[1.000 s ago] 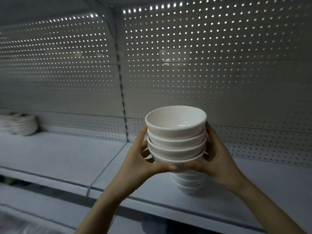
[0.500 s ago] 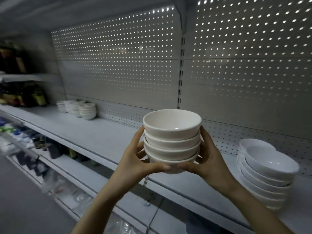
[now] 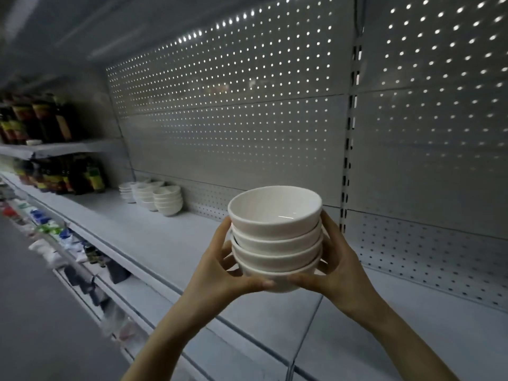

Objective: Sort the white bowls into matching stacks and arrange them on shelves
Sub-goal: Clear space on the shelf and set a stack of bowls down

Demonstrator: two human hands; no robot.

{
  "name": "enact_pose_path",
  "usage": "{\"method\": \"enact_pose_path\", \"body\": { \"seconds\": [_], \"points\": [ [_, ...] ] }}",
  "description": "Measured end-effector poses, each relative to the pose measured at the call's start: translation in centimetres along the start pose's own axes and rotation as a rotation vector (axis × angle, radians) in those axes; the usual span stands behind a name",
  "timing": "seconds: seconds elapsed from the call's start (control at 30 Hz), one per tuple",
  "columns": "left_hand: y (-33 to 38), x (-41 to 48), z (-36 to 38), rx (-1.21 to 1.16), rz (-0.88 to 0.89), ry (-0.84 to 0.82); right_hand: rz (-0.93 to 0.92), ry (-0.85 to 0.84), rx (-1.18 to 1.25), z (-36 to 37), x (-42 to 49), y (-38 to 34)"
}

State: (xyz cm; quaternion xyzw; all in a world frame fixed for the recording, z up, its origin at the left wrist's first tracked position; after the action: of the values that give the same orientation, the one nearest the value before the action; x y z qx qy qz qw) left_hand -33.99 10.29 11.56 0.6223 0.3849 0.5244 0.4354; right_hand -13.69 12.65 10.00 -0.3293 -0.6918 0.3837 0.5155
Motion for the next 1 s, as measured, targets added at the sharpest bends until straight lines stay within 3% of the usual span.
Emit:
{"method": "enact_pose_path", "body": {
  "seconds": [0.47, 1.0],
  "points": [
    [-5.0, 5.6, -10.6, -0.028, -0.065, 0.034, 0.073, -0.055, 0.0, 8.0, 9.2, 4.8],
    [-7.6, 6.9, -34.2, 0.051, -0.081, -0.094, 0.123, 0.053, 0.016, 30.0, 16.6, 7.6]
  ]
}}
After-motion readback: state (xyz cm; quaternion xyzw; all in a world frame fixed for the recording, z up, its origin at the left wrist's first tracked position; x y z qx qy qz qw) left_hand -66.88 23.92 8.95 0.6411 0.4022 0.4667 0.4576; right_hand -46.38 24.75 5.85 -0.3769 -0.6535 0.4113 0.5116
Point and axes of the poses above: each hand's wrist, its own x-axis towards the middle knuckle, its own z-axis out of the palm, y = z × x, the point moved 1 cm from there along x, towards the middle knuckle, and after that the axes turned 8 degrees about -x, right-handed, at the moved point
